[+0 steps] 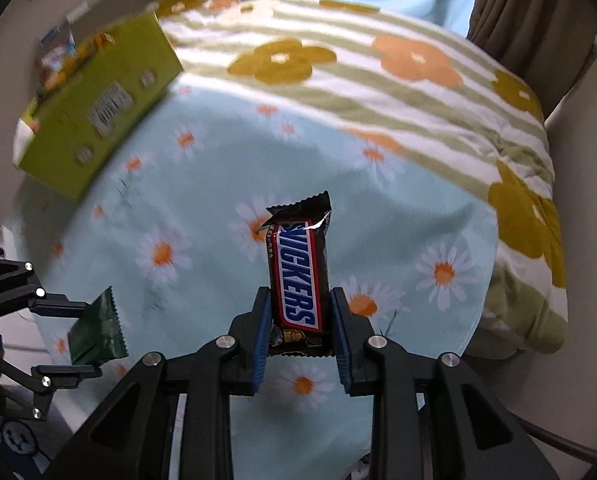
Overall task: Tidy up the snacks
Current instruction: 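Carry both snacks over the yellow box and open both tools to drop them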
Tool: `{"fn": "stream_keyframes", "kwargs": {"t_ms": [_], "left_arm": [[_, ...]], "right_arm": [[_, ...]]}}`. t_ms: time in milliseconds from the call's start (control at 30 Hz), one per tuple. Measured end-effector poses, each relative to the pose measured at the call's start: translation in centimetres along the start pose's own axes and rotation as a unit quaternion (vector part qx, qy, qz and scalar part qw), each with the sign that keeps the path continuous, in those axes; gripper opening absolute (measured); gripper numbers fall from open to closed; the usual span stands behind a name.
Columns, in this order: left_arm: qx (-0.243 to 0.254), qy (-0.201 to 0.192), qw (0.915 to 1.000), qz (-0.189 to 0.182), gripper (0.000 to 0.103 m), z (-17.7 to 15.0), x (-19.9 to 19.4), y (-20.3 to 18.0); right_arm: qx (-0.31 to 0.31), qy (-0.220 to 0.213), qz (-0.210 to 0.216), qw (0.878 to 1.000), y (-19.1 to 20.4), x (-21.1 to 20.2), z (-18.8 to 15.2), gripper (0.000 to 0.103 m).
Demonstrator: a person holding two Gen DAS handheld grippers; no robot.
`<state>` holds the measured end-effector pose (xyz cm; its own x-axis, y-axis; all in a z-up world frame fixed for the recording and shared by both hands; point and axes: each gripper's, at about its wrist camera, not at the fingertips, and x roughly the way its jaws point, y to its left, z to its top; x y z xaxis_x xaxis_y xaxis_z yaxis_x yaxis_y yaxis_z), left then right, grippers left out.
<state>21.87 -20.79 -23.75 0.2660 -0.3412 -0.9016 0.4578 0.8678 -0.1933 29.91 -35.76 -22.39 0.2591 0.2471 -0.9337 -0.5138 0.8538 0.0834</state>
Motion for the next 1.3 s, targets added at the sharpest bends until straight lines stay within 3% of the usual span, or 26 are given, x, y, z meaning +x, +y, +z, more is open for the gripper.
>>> {"fn": "stream_keyframes", "kwargs": {"t_ms": [300, 533, 800, 1000, 1167, 1300], "left_arm": [[-0.055, -0.106, 0.9927, 0.016, 0.041, 2.1, -10.3, 4.6], [-0.082, -0.163, 0.9819, 0.05, 0.041, 1.9, -17.8, 11.9], [-0.124, -0.17, 0.9751, 0.071, 0.041, -1.2, -22.4, 23.6], [-0.132, -0.148, 0.9765, 0.085, 0.041, -3.4, -22.7, 31.4], [-0.118, -0.128, 0.9789, 0.107, 0.041, -4.5, -21.8, 34.7], [-0.096, -0.118, 0.9819, 0.113, 0.041, -5.0, -21.0, 35.3]], "right_arm": [[-0.002, -0.094, 0.016, 0.995, 5.4, -8.2, 5.2, 0.026], [-0.007, -0.153, 0.035, 0.988, 13.6, -11.7, 10.5, 0.026], [0.005, -0.173, 0.058, 0.983, 22.9, -9.6, 16.1, 0.026], [0.051, -0.164, 0.057, 0.983, 28.5, -6.2, 18.2, 0.026], [0.104, -0.153, 0.028, 0.982, 31.4, -4.4, 18.0, 0.026], [0.143, -0.14, 0.019, 0.98, 32.2, -3.3, 17.2, 0.026]]}}
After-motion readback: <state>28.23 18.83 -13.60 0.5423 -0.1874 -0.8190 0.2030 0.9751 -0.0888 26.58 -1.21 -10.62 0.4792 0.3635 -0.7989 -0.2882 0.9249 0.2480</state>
